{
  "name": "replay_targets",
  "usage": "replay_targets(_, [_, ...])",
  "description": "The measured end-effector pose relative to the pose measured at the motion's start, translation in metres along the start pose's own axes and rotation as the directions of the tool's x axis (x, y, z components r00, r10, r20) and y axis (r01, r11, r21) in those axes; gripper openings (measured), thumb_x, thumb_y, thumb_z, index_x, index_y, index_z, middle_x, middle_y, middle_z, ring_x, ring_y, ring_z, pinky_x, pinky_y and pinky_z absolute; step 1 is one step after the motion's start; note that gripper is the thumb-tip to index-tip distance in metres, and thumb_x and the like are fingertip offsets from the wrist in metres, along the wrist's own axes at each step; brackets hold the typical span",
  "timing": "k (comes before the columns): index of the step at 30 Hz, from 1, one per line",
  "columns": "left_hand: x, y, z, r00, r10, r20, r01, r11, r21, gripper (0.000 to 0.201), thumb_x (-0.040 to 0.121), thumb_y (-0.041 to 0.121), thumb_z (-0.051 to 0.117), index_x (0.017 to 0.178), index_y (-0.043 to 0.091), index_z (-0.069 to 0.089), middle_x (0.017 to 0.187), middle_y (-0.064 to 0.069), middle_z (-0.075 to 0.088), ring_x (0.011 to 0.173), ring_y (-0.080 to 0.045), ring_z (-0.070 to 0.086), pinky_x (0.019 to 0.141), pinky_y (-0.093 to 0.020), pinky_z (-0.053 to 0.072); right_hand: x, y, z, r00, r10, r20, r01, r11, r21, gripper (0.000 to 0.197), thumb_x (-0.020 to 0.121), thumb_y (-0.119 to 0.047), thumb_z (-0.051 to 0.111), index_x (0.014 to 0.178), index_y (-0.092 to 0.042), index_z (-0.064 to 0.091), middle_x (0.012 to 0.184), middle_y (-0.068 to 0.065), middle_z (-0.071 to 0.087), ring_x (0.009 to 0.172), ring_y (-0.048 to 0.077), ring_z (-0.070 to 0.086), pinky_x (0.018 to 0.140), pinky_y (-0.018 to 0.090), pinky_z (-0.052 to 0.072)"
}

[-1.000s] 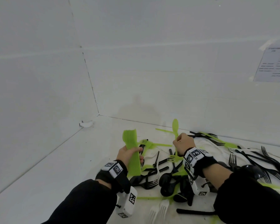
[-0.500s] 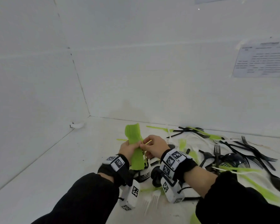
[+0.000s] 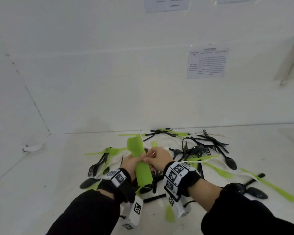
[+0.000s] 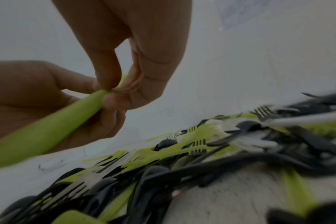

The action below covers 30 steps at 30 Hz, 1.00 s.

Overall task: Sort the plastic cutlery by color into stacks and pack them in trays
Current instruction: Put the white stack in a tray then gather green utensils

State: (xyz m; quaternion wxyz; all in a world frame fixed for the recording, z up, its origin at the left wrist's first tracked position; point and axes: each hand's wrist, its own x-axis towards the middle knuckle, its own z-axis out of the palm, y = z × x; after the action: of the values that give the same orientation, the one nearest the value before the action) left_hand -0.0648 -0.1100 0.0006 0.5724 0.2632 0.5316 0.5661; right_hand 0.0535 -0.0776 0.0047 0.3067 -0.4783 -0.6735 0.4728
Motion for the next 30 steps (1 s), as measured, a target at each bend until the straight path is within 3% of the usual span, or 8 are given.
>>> replay_targets(3, [0.001, -0.007, 0.019, 1.000, -0.017, 0.009, 0.017, 1.000, 0.007, 0.007, 0.091, -0.001, 0.050, 0.093, -0.004, 0.056, 0.067, -0.017, 0.062, 0.044, -0.023, 0.063, 0.041, -0.031, 0.052, -0.003, 0.010, -0.016, 0.999, 0.046, -0.001, -0.046, 0.998, 0.036, 0.022, 0.083, -0.015, 0.068, 0.074, -0.019, 0.049, 0.062, -0.002, 0.054, 0.042, 0.005, 0.053, 0.045, 0.017, 0.050])
replay_targets(8, [0.000, -0.016, 0.043, 0.998, -0.047, 0.047, 0.047, 0.999, 0.013, 0.009, 0.092, 0.000, 0.051, 0.093, -0.003, 0.059, 0.077, -0.019, 0.063, 0.049, -0.022, 0.066, 0.044, -0.030, 0.054, -0.010, 0.021, -0.041, 0.995, 0.096, 0.001, -0.096, 0.988, 0.121, 0.018, 0.082, -0.012, 0.069, 0.074, -0.014, 0.053, 0.063, 0.002, 0.057, 0.039, 0.003, 0.055, 0.045, 0.019, 0.051])
replay_targets(12, [0.002, -0.019, 0.063, 0.998, -0.056, 0.016, 0.056, 0.998, 0.036, 0.010, 0.088, 0.004, 0.057, 0.096, -0.002, 0.060, 0.085, -0.021, 0.063, 0.058, -0.027, 0.064, 0.054, -0.035, 0.057, -0.014, 0.026, -0.061, 0.992, 0.127, 0.018, -0.128, 0.965, 0.228, 0.019, 0.083, -0.007, 0.068, 0.071, -0.011, 0.053, 0.055, 0.002, 0.057, 0.036, 0.003, 0.055, 0.042, 0.017, 0.049])
replay_targets(18, [0.009, -0.016, 0.089, 0.999, -0.048, -0.006, 0.049, 0.994, 0.101, 0.009, 0.088, 0.005, 0.057, 0.080, 0.002, 0.060, 0.062, -0.011, 0.063, 0.050, -0.021, 0.062, 0.052, -0.030, 0.053, -0.012, 0.025, -0.085, 0.990, 0.140, 0.035, -0.144, 0.955, 0.258, 0.017, 0.087, -0.009, 0.064, 0.073, -0.012, 0.053, 0.063, 0.005, 0.058, 0.039, 0.002, 0.058, 0.045, 0.017, 0.052])
replay_targets(21, [0.012, -0.015, 0.094, 0.999, -0.028, -0.043, 0.034, 0.988, 0.153, 0.007, 0.087, 0.008, 0.059, 0.084, 0.001, 0.062, 0.069, -0.014, 0.063, 0.060, -0.026, 0.060, 0.063, -0.034, 0.051, -0.011, 0.023, -0.092, 0.988, 0.149, 0.049, -0.157, 0.952, 0.262, 0.017, 0.089, -0.007, 0.060, 0.075, -0.012, 0.053, 0.066, 0.005, 0.057, 0.045, 0.007, 0.059, 0.049, 0.021, 0.055])
replay_targets(25, [0.018, -0.017, 0.102, 0.998, -0.012, -0.062, 0.021, 0.989, 0.148, 0.023, 0.086, 0.010, 0.062, 0.102, -0.007, 0.062, 0.081, -0.020, 0.065, 0.072, -0.031, 0.063, 0.078, -0.047, 0.053, -0.009, 0.026, -0.102, 0.989, 0.146, 0.008, -0.145, 0.971, 0.190, 0.021, 0.089, -0.004, 0.058, 0.071, -0.013, 0.053, 0.065, 0.004, 0.057, 0.045, 0.007, 0.058, 0.046, 0.020, 0.054])
replay_targets(28, [0.019, -0.018, 0.108, 0.999, -0.037, -0.026, 0.039, 0.992, 0.119, 0.008, 0.089, 0.006, 0.058, 0.091, -0.001, 0.062, 0.077, -0.019, 0.064, 0.064, -0.028, 0.062, 0.061, -0.036, 0.055, -0.003, 0.027, -0.105, 0.992, 0.089, -0.092, -0.088, 0.996, 0.018, 0.019, 0.083, -0.006, 0.061, 0.069, -0.014, 0.052, 0.066, 0.003, 0.057, 0.042, 0.006, 0.058, 0.047, 0.022, 0.055])
replay_targets(30, [0.026, -0.020, 0.111, 0.999, -0.041, -0.026, 0.044, 0.992, 0.121, 0.005, 0.088, 0.005, 0.058, 0.089, 0.000, 0.061, 0.077, -0.018, 0.064, 0.065, -0.028, 0.062, 0.060, -0.034, 0.054, 0.004, 0.028, -0.106, 0.988, 0.063, -0.137, -0.070, 0.996, -0.046, 0.020, 0.080, -0.007, 0.063, 0.067, -0.015, 0.050, 0.066, 0.003, 0.055, 0.039, 0.006, 0.056, 0.042, 0.019, 0.052])
